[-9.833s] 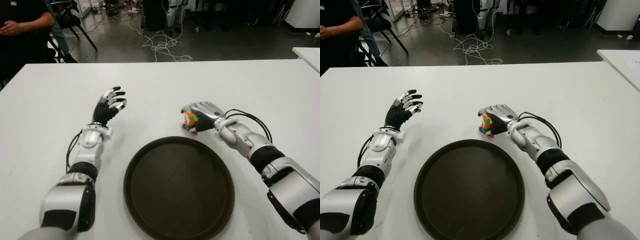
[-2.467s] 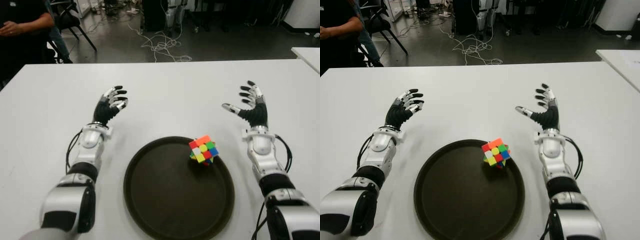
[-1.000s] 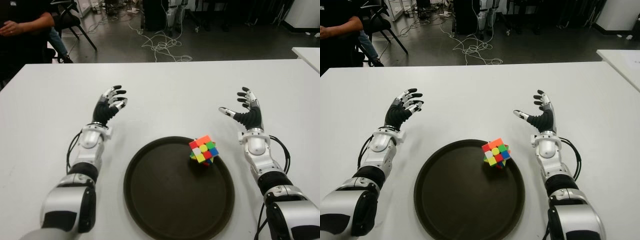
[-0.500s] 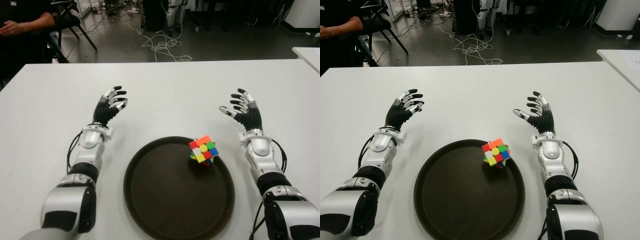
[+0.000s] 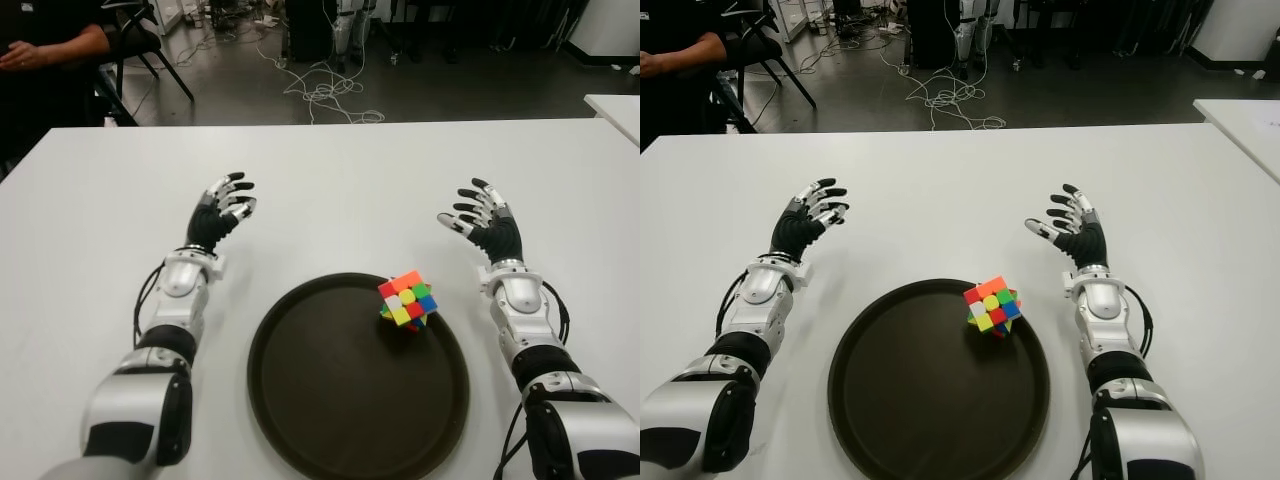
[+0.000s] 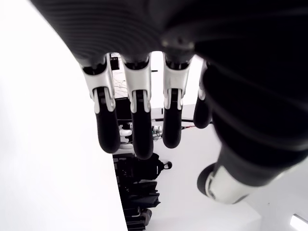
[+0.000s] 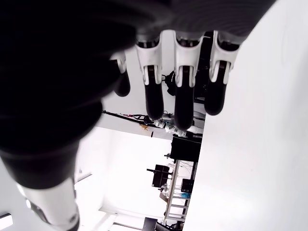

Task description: Pick up the Rubik's Cube and put it in the plate

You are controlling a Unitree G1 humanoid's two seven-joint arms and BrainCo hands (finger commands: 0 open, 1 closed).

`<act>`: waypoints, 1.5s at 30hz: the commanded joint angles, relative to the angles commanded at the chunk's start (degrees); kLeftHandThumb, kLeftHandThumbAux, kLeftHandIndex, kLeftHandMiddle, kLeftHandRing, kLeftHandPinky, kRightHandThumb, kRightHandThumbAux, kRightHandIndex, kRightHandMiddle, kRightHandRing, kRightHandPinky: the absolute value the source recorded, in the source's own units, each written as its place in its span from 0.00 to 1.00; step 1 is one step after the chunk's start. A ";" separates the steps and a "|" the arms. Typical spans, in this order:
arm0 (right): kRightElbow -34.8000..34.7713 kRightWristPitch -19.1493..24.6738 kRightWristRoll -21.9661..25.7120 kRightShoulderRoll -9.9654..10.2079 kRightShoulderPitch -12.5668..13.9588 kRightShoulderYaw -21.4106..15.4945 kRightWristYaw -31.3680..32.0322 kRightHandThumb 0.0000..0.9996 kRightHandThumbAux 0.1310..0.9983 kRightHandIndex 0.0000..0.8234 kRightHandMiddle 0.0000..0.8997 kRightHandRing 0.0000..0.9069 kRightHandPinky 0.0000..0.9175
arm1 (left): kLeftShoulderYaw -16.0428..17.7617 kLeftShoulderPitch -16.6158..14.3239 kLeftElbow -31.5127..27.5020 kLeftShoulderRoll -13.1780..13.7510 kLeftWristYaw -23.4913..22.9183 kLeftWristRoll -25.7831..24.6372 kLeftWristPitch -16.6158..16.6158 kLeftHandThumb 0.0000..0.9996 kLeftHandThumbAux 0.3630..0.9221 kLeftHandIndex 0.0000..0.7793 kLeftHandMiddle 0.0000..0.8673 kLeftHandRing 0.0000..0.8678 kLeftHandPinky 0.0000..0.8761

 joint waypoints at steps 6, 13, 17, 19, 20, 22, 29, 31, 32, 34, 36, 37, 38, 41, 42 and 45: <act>0.07 -0.39 -0.43 -0.08 0.07 0.16 0.07 0.02 0.75 0.20 0.28 0.30 0.31 | 0.13 -0.06 -0.11 0.01 -0.37 -0.14 0.48 0.06 0.69 0.23 0.28 0.34 0.43; 0.57 -0.08 -0.06 0.01 -0.26 -0.12 0.51 0.04 0.75 0.20 0.28 0.30 0.32 | 0.22 0.01 -0.45 -0.09 -0.28 -0.09 0.63 0.04 0.73 0.22 0.28 0.33 0.42; 0.74 -0.29 -0.43 -0.11 -0.28 0.05 0.33 0.04 0.75 0.20 0.28 0.30 0.31 | 0.20 0.08 -0.57 -0.16 0.00 0.05 0.31 0.06 0.72 0.23 0.29 0.33 0.42; 0.83 -0.35 -0.65 -0.19 -0.29 0.18 0.19 0.04 0.75 0.20 0.28 0.30 0.30 | 0.16 0.09 -0.63 -0.18 0.10 0.12 0.21 0.07 0.72 0.23 0.29 0.33 0.42; 0.86 -0.39 -0.77 -0.23 -0.28 0.25 0.11 0.04 0.75 0.20 0.28 0.29 0.30 | 0.14 0.10 -0.65 -0.18 0.14 0.15 0.17 0.08 0.72 0.23 0.29 0.33 0.41; 0.98 -0.24 -1.04 -0.38 -0.33 0.44 0.05 0.04 0.75 0.20 0.28 0.29 0.31 | 0.08 0.07 -0.63 -0.18 0.15 0.22 0.22 0.08 0.72 0.23 0.29 0.33 0.41; 1.43 0.38 -1.32 -0.61 -0.60 0.51 0.30 0.04 0.74 0.20 0.28 0.29 0.31 | -0.01 -0.01 -0.53 -0.21 0.31 0.36 0.14 0.08 0.69 0.24 0.29 0.34 0.42; 1.51 0.36 -1.40 -0.62 -0.61 0.54 0.34 0.04 0.74 0.19 0.28 0.29 0.31 | 0.00 0.01 -0.55 -0.23 0.35 0.36 0.06 0.07 0.69 0.24 0.29 0.34 0.42; 1.54 0.27 -1.48 -0.63 -0.61 0.58 0.31 0.03 0.75 0.20 0.28 0.29 0.32 | 0.03 0.01 -0.56 -0.25 0.35 0.32 0.02 0.06 0.69 0.23 0.29 0.34 0.42; 1.58 0.08 -1.68 -0.65 -0.60 0.66 0.24 0.03 0.75 0.20 0.28 0.30 0.32 | 0.11 0.01 -0.58 -0.30 0.31 0.21 0.01 0.05 0.69 0.23 0.28 0.34 0.43; 1.69 -0.09 -1.87 -0.67 -0.65 0.73 0.17 0.02 0.75 0.20 0.28 0.30 0.33 | 0.23 -0.04 -0.54 -0.33 0.27 0.08 0.09 0.04 0.70 0.23 0.29 0.34 0.43; 1.77 -0.16 -1.95 -0.67 -0.69 0.75 0.14 0.02 0.75 0.20 0.28 0.30 0.33 | 0.27 -0.08 -0.51 -0.34 0.27 0.03 0.14 0.05 0.70 0.23 0.29 0.34 0.43; 1.83 -0.22 -2.01 -0.66 -0.72 0.76 0.11 0.02 0.75 0.20 0.28 0.30 0.33 | 0.30 -0.10 -0.49 -0.34 0.27 0.00 0.18 0.05 0.70 0.23 0.29 0.34 0.44; 1.93 -0.37 -2.14 -0.63 -0.75 0.79 0.01 0.01 0.75 0.20 0.28 0.30 0.33 | 0.33 -0.12 -0.46 -0.33 0.24 -0.02 0.22 0.06 0.70 0.23 0.29 0.35 0.44; 1.95 -0.43 -2.20 -0.62 -0.75 0.81 -0.04 0.01 0.75 0.20 0.28 0.30 0.32 | 0.34 -0.12 -0.47 -0.32 0.22 -0.02 0.22 0.07 0.69 0.24 0.30 0.35 0.44; 1.94 -0.44 -2.58 -0.66 -0.74 1.03 -0.44 0.00 0.76 0.20 0.27 0.29 0.31 | 0.29 -0.08 -0.49 -0.29 0.21 0.08 0.12 0.08 0.68 0.24 0.30 0.35 0.43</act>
